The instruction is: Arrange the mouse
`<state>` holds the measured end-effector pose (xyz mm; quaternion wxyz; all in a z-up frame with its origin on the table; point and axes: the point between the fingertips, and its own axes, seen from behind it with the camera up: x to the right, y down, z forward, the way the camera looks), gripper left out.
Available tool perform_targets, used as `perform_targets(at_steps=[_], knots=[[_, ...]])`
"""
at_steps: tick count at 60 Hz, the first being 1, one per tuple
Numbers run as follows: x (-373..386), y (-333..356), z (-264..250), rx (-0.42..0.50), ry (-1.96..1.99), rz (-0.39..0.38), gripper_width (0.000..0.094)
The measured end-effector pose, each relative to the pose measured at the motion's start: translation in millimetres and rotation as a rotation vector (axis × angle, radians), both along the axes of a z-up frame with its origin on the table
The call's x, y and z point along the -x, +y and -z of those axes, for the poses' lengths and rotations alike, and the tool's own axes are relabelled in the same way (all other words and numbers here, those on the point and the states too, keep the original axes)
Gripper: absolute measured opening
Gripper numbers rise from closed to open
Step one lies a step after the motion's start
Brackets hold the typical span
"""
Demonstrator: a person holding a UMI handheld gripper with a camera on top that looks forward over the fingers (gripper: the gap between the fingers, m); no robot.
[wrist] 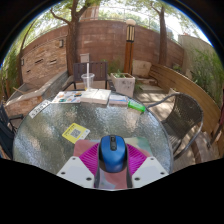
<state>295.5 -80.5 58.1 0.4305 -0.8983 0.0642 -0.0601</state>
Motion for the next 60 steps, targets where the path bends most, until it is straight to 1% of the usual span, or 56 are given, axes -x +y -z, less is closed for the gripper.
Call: perform_targets(at_steps=[5,6,9,11,14,16,17,19,20,22,23,26,31,35,46,53,60], knots=[[-12,-9,41,0.074,0.008,-0.022,0.0379],[-13,-16,53,0.083,0.010,-0.025,0.0393],[-13,-20,66,0.105,0.026,-0.045,0.0432],[-9,-20,69,0.116,0.039,-0.056,0.0468],[-10,-25,70,0.107,0.041,-0.068,0.0527],[-10,-26,63,0.097,0.034,-0.071,0.0592],[-11,-23,55,0.095,0.032,-0.073,0.0650],[-9,-26,48,0.080,0.027,-0.076,0.0814],[-8,-27,43,0.072,0.026,-0.079,0.0867],[-6,-29,34,0.057,0.025,-0.079,0.0826],[-7,-30,24,0.054,0.026,-0.079,0.0825],[-3,-37,7,0.034,0.025,-0.073,0.0857],[-1,-52,-26,0.003,0.014,-0.064,0.0854],[1,-68,-54,-0.028,-0.005,-0.041,0.0854],[17,-131,-129,-0.098,-0.047,-0.014,0.0855],[28,-179,-161,-0.122,-0.092,-0.009,0.0855],[42,-221,-174,-0.125,-0.099,-0.014,0.0852]])
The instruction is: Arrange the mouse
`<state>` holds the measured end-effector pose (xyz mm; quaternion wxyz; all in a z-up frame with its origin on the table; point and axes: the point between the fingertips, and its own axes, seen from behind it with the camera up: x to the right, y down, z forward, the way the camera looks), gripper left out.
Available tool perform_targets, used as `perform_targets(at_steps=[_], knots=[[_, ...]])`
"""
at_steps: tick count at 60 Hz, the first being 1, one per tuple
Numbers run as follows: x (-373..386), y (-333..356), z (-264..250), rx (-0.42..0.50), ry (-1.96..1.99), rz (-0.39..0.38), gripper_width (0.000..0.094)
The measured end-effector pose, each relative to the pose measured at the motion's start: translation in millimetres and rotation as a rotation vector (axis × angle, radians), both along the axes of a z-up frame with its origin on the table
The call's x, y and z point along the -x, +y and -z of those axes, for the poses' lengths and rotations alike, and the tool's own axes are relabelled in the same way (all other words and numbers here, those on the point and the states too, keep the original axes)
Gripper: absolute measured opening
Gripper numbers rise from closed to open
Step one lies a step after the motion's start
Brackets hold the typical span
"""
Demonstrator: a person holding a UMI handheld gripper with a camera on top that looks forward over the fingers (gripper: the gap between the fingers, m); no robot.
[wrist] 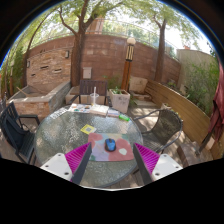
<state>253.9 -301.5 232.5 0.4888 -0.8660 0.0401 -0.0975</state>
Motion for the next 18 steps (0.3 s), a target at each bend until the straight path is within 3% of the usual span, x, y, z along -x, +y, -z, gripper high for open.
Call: perform_targets(at_steps=[18], knots=[[15,-50,0,0.032,0.015,-0.008,0.0851]])
